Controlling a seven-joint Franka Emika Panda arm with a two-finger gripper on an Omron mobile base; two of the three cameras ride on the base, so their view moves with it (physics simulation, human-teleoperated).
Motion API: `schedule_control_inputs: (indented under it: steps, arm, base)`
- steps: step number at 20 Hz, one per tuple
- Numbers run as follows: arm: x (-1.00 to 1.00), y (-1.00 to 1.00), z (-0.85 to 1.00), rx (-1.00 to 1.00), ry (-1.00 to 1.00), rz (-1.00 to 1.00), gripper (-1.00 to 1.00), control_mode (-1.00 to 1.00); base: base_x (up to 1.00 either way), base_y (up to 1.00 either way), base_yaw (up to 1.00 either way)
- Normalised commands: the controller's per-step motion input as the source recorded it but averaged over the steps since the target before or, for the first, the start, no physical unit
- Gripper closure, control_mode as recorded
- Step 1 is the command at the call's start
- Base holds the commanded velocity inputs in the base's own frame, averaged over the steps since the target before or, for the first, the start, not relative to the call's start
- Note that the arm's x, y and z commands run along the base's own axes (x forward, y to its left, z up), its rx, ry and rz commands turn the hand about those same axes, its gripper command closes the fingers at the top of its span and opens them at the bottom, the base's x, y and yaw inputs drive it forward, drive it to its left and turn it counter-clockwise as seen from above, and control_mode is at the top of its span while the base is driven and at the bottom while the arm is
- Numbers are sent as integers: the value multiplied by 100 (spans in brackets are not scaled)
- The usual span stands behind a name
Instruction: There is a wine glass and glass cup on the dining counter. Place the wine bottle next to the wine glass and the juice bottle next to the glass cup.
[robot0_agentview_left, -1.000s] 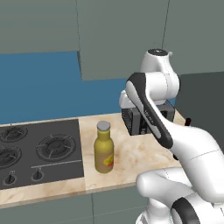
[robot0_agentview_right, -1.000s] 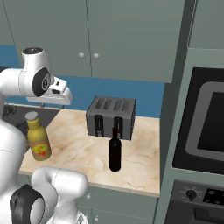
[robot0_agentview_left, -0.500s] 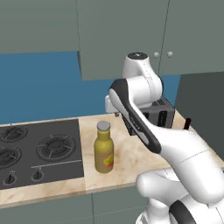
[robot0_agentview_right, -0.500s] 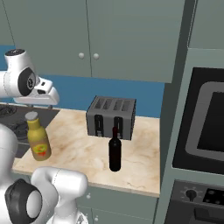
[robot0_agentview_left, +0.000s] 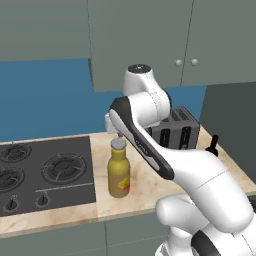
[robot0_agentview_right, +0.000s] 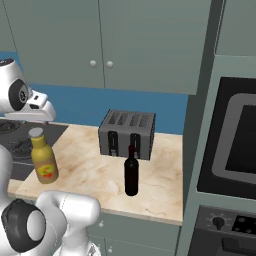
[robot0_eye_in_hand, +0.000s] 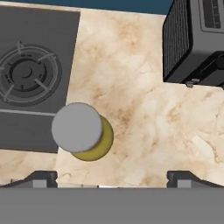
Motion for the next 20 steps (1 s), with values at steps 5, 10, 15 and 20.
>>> schedule_control_inputs:
  steps: [5, 10, 15, 20]
  arm:
    - [-1, 20, -3, 2, 2, 0, -100, -100]
    - [-4, 11, -7, 4, 6, 0, -100, -100]
    - [0, 7, -15, 2, 1, 1, -100, -100]
    - [11, 1, -24, 0, 0, 0, -100, -100]
  base:
    - [0, 0, 0]
    - [0, 0, 0]
    - [0, 0, 0]
    - [0, 0, 0]
